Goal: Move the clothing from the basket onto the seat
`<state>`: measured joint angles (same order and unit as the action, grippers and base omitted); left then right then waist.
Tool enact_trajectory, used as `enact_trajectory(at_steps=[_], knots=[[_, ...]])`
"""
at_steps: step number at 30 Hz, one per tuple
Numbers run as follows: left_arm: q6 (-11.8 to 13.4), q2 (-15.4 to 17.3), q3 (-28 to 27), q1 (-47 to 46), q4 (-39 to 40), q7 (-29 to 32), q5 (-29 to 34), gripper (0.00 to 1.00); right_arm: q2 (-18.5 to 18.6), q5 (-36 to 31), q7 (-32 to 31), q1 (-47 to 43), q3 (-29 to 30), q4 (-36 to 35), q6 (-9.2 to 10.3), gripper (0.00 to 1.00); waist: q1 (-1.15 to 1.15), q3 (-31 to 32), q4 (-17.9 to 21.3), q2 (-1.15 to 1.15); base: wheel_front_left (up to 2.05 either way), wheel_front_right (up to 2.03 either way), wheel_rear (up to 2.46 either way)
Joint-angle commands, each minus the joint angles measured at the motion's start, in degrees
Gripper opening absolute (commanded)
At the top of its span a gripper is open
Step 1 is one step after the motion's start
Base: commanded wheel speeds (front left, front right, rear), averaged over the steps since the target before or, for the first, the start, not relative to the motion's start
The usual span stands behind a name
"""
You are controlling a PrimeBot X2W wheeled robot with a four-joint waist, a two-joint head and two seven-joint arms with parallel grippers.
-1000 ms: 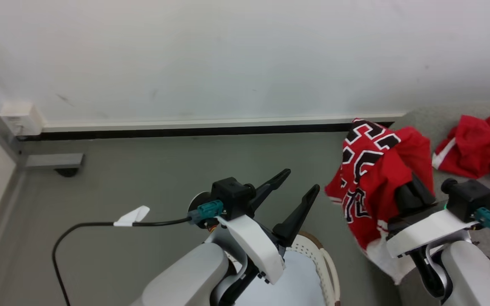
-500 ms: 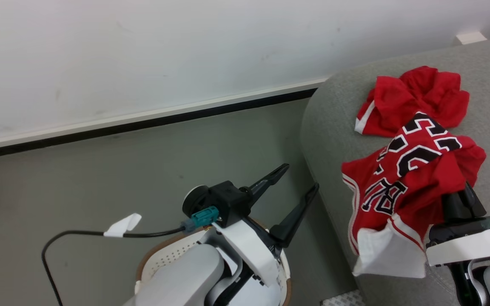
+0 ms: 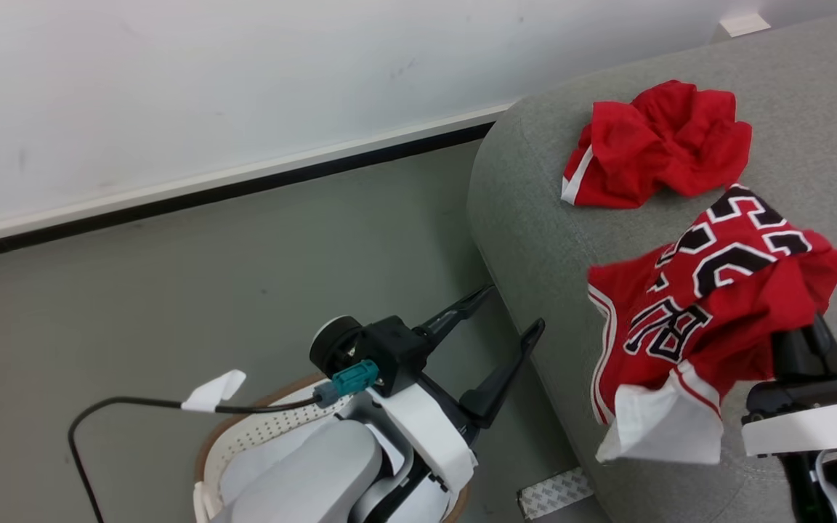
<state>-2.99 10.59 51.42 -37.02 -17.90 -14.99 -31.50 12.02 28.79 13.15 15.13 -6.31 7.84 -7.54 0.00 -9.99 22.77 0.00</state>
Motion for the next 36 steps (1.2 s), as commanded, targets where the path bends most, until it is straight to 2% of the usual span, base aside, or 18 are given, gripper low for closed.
enact_trajectory(at_steps=[1,9,18,22,25,34,35,36], knots=[[-0.18,0.39,-0.02,-0.04,0.1,-0.18,1.26,1.0,0.71,0.22,-0.08,1.15,0.63,-0.8,0.11,0.0,0.0,-0.75,-0.47,0.0,0.0,0.0,0.0],[-0.39,1.7,0.44,-2.79,1.33,-0.08,3.71,1.0,5.34,0.8,-2.5,9.79,5.95,-2.52,0.12,0.0,0.0,-7.05,-3.31,0.0,0.0,0.0,0.0],[-0.73,3.7,0.82,-6.87,3.5,1.16,5.59,1.0,11.8,-0.18,-6.93,18.71,19.69,0.28,0.12,0.0,0.0,-17.25,-7.46,0.0,0.0,0.0,0.0],[-0.83,4.58,0.67,-7.81,4.28,1.47,5.85,1.0,13.31,-2.55,-8.15,21.25,27.31,4.92,0.12,0.0,0.0,-21.11,-9.28,0.0,0.0,0.0,0.0],[-0.85,5.51,0.38,-8.36,4.6,1.61,5.92,1.0,12.54,-4.64,-10.01,22.31,31.83,10.22,0.11,0.0,0.0,-23.47,-10.45,0.0,0.0,0.0,0.0],[-0.85,6.39,-0.56,-9.56,4.58,1.05,5.4,1.0,13.74,-10.6,-16.24,24.96,30.33,28.52,0.12,0.0,0.0,-26.76,-12.9,0.0,0.0,0.0,0.0],[-0.88,6.34,-0.62,-9.63,4.4,0.93,5.3,1.0,13.96,-10.9,-17.19,25.05,29.62,30.23,0.12,0.02,0.0,-26.7,-13.0,0.0,0.0,0.0,0.0],[-0.94,6.22,-0.64,-9.63,4.2,0.81,5.2,1.0,14.02,-10.88,-18.54,25.28,28.86,31.97,0.12,0.28,0.0,-26.46,-13.09,0.0,0.0,0.0,0.0]])
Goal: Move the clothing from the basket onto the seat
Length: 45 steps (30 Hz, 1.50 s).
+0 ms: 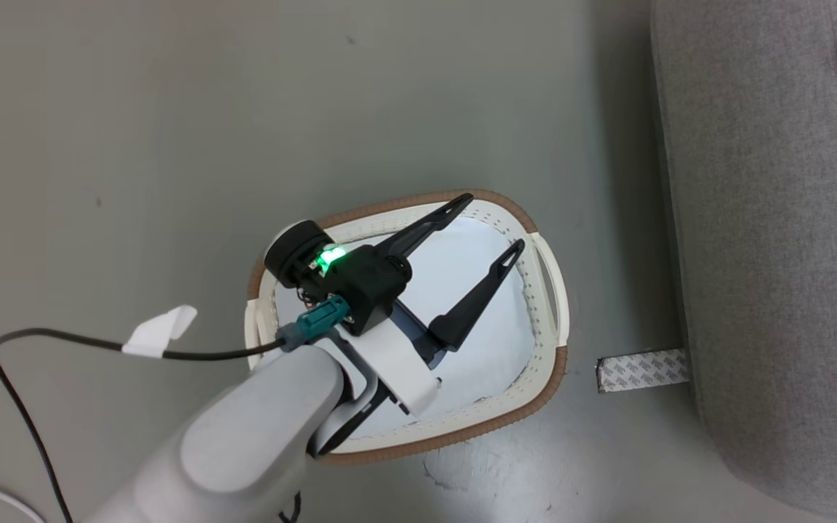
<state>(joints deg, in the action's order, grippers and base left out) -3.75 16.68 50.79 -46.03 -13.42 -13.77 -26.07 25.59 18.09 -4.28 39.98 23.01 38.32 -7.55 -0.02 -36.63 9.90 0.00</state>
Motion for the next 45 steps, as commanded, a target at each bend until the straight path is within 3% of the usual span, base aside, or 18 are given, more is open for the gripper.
enact_trajectory(at_steps=[1,4,14,19,26,34,45], knots=[[-0.23,-0.06,-0.05,-0.53,-0.48,-0.44,-0.3,1.0,0.69,-0.26,-1.96,0.9,-1.4,2.55,0.13,0.45,0.02,0.51,-0.26,0.0,0.0,0.0,0.0],[-0.23,-0.51,-0.16,-0.02,-1.22,-0.74,-0.6,1.0,1.46,-0.54,-3.68,1.53,-3.07,5.4,0.13,1.0,0.02,2.04,-0.24,0.0,0.0,0.0,0.0],[0.12,-2.29,-1.47,4.78,-4.41,-1.34,-2.26,1.0,4.43,-0.02,-13.62,-1.63,-10.44,5.91,0.13,1.0,0.02,13.67,0.64,0.0,0.0,0.0,0.0],[1.08,-2.63,-4.06,8.97,-4.97,-1.36,-3.44,1.0,6.44,1.85,-18.42,-5.38,-15.13,-1.58,0.13,1.0,0.02,20.96,1.1,0.0,0.0,0.0,0.0],[3.05,-2.08,-10.69,14.82,-3.16,-1.36,-4.39,1.0,7.89,5.88,-17.99,-10.96,-18.16,-18.33,0.13,1.0,0.02,28.47,-0.68,0.0,0.0,0.0,0.0],[5.4,-1.31,-22.44,22.01,-0.05,-1.37,-6.06,1.0,1.45,6.02,-8.25,-16.93,-18.13,-31.73,0.13,1.0,0.02,34.33,-4.7,0.0,0.0,0.0,0.0],[8.3,-1.54,-36.07,33.22,2.09,-1.37,-3.75,1.0,-11.21,4.37,6.79,-27.33,-21.24,-32.86,0.13,1.0,0.02,36.49,-8.02,0.0,0.0,0.0,0.0]])
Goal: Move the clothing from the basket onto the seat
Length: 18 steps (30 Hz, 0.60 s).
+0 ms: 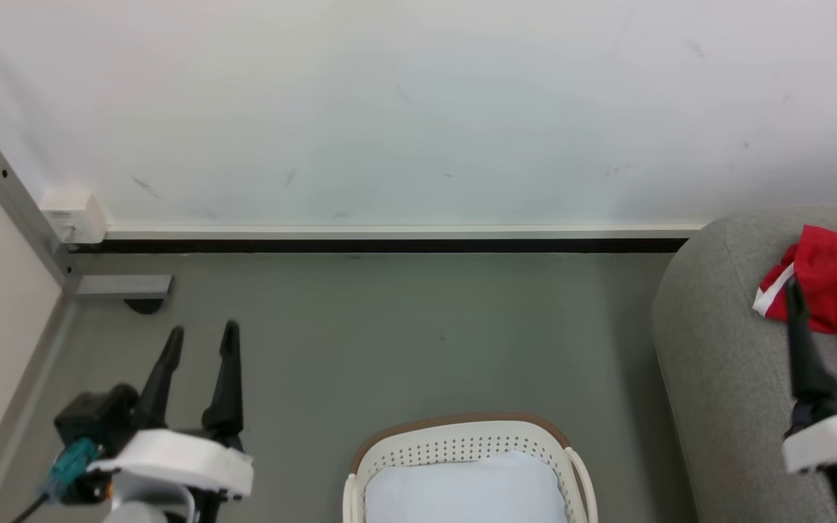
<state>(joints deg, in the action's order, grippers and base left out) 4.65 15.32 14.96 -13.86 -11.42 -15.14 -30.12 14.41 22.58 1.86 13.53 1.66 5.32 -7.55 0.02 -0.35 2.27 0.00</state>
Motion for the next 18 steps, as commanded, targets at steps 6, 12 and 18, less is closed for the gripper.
enact_trajectory(at_steps=[6,12,18], knots=[[-2.55,-3.57,-6.07,6.39,-0.41,0.0,3.98,1.0,-4.41,1.75,9.05,-6.28,-3.94,4.22,0.13,1.0,-0.02,0.4,-0.98,0.0,0.0,0.0,0.0],[-5.18,-7.23,-10.95,9.48,-2.01,0.0,9.58,1.0,-6.05,2.54,12.83,-7.99,-9.1,8.29,0.13,1.0,-0.02,0.63,-0.41,0.0,0.0,0.0,0.0],[-7.65,-9.78,-14.53,10.75,-4.17,-0.01,14.42,1.0,-6.86,1.64,13.34,-6.89,-11.92,10.76,0.13,1.0,-0.02,0.67,0.1,0.0,0.0,0.0,0.0]])
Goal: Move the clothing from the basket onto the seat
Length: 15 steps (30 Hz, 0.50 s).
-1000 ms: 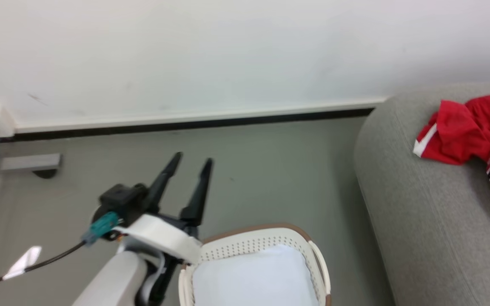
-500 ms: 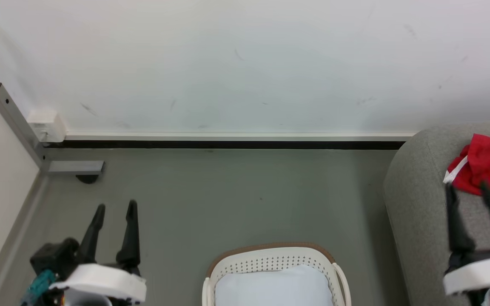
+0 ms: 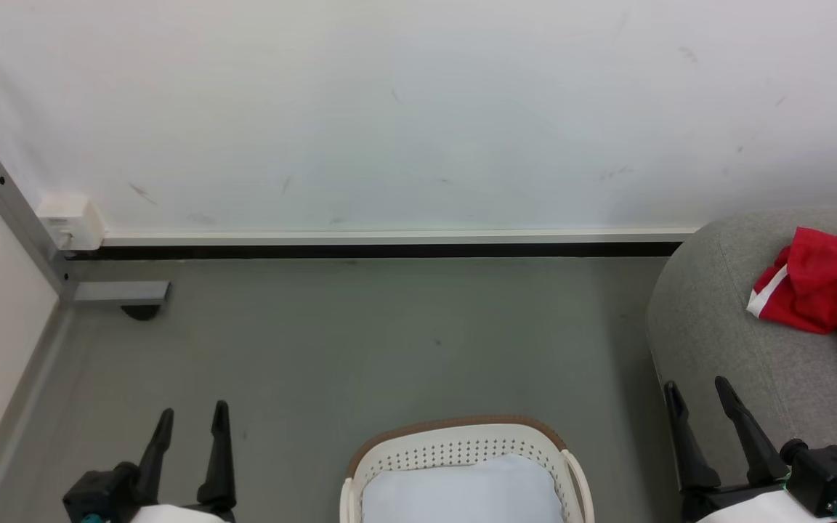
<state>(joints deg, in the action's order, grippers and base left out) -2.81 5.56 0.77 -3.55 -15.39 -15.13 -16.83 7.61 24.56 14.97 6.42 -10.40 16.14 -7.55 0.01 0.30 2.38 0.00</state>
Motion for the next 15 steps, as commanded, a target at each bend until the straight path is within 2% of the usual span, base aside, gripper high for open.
enact_trajectory(at_steps=[1,15], knots=[[-0.6,-0.4,-0.69,0.48,-0.34,-0.02,1.5,1.0,-0.37,-0.56,0.24,0.25,0.26,-0.12,0.13,1.0,-0.01,0.03,-0.04,0.0,0.0,0.0,0.0],[-3.12,-2.41,-3.82,-0.06,-0.92,-0.01,5.36,1.0,-1.97,-4.12,0.24,0.7,3.27,1.25,0.13,1.0,-0.01,0.28,-0.08,0.0,0.0,0.0,0.0]])
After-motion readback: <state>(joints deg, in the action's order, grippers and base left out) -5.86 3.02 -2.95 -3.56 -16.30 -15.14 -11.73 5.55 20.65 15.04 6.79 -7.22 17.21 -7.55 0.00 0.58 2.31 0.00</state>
